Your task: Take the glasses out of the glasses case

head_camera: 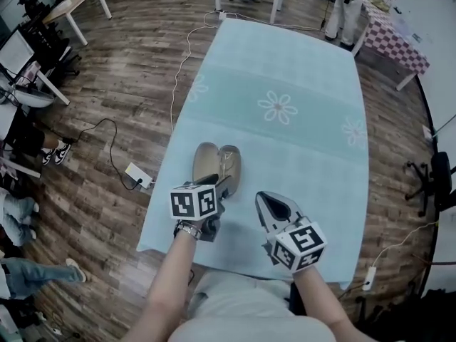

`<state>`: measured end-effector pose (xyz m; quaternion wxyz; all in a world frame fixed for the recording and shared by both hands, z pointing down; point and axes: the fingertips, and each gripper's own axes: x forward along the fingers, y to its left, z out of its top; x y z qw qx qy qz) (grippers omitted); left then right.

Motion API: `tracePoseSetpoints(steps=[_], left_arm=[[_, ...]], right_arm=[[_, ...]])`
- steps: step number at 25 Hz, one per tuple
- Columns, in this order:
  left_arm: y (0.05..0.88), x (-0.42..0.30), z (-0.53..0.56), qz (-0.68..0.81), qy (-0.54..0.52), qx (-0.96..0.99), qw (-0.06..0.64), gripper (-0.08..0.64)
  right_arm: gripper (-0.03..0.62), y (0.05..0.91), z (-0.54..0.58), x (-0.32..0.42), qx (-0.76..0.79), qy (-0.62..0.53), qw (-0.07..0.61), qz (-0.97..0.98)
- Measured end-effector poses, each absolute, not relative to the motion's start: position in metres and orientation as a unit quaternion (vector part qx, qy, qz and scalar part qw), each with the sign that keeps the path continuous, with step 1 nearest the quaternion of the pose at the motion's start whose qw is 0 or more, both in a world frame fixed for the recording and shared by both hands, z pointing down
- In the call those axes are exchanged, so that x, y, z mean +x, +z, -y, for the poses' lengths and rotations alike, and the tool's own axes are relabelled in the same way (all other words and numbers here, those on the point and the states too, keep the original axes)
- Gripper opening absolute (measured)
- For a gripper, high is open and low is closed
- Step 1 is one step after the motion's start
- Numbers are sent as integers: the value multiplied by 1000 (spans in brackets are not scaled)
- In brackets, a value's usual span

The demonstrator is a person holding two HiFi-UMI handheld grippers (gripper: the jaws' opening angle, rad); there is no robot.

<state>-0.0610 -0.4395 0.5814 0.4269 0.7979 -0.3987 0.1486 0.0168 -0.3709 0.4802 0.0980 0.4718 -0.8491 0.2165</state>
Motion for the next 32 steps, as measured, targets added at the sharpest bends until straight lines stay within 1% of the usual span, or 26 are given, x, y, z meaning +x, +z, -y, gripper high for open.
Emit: tracePoseSetpoints(steps=[3, 6, 11, 14, 20, 22, 29, 30, 32], left_arm=[[591, -59, 446, 406, 167, 786, 435, 193], [601, -58, 453, 414, 171, 771, 453, 173], [618, -59, 461, 421, 193, 749, 474, 171], [625, -58, 462, 421, 200, 738, 488, 153], [639, -51, 466, 424, 240, 716, 500, 153], [642, -48, 469, 429, 252, 706, 504, 129], [648, -45, 473, 416, 277, 684, 531, 120], [648, -46, 474, 415, 279, 684, 531, 112], [649, -48, 474, 415, 282, 686, 527, 55]], right_arm=[[9, 484, 378, 21, 464, 220, 101, 852], [8, 489, 382, 23, 459, 228, 102, 853], [8, 499, 387, 24, 452, 243, 103, 852], [9, 505, 389, 28, 449, 251, 107, 851], [8, 515, 396, 30, 443, 269, 110, 848], [8, 518, 399, 33, 442, 273, 110, 847], [8, 531, 414, 29, 435, 285, 107, 847], [8, 531, 416, 27, 435, 288, 104, 847], [8, 533, 417, 24, 435, 292, 101, 846]])
